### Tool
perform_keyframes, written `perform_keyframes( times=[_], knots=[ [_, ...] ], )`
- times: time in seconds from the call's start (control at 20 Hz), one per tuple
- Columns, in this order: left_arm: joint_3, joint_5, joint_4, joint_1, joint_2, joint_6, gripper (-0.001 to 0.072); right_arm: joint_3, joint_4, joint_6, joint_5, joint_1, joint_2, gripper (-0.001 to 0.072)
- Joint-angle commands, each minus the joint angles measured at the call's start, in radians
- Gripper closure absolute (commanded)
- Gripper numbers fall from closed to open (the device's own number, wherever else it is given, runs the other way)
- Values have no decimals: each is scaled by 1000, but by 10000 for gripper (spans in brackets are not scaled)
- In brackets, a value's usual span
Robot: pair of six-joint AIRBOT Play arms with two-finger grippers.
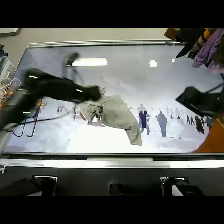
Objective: Fold the clothes and pants, and hang the long-sleeved shirts on hangers.
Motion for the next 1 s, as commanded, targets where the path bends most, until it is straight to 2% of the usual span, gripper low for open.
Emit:
perform_keyframes(
  times=[0.0, 0.15, 0.4, 0.7, 0.95],
  knots=[
    [0, 138, 147, 171, 150, 21, 163, 24, 332, -303, 26, -181, -193, 224],
    [0, 164, 182, 262, 190, 21, 166, -171, 388, -483, -26, -174, -271, 226],
    [0, 162, 185, 291, 192, 21, 167, -520, 390, -578, -106, -133, -328, 227],
    [0, 160, 185, 292, 185, 20, 166, -700, 439, -587, -285, 41, -328, 235],
    [0, 164, 185, 296, 179, 18, 166, -706, 439, -488, -437, 196, -355, 238]
  ],
)
